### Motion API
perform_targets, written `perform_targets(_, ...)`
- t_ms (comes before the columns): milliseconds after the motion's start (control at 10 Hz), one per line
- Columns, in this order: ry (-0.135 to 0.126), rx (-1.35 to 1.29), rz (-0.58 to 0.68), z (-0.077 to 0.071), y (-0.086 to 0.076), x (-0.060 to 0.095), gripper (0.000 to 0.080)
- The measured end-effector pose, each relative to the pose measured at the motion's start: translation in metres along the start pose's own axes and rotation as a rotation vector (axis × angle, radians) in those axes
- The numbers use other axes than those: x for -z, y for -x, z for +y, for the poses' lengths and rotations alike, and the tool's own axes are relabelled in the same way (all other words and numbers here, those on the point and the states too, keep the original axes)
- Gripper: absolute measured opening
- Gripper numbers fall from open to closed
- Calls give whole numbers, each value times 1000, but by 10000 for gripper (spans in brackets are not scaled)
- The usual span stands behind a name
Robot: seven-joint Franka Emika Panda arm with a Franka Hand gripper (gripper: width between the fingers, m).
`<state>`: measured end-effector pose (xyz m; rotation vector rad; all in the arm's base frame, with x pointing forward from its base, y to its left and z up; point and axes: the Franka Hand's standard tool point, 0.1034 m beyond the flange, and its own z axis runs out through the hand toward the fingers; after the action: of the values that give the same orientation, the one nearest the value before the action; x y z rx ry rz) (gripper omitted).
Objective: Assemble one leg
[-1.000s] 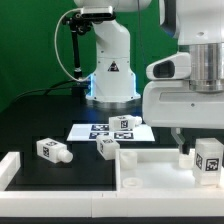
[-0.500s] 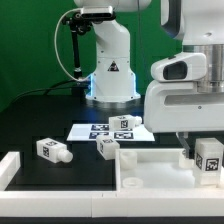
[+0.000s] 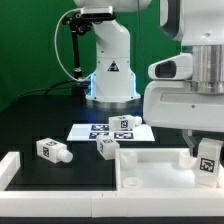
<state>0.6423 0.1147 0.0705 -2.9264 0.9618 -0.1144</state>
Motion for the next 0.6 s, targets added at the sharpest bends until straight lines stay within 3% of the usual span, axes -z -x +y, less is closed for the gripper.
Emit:
perform_targets(300, -51, -503, -14, 3, -1, 0, 288)
perform_targets(600, -50, -603, -22, 3, 1, -1, 289)
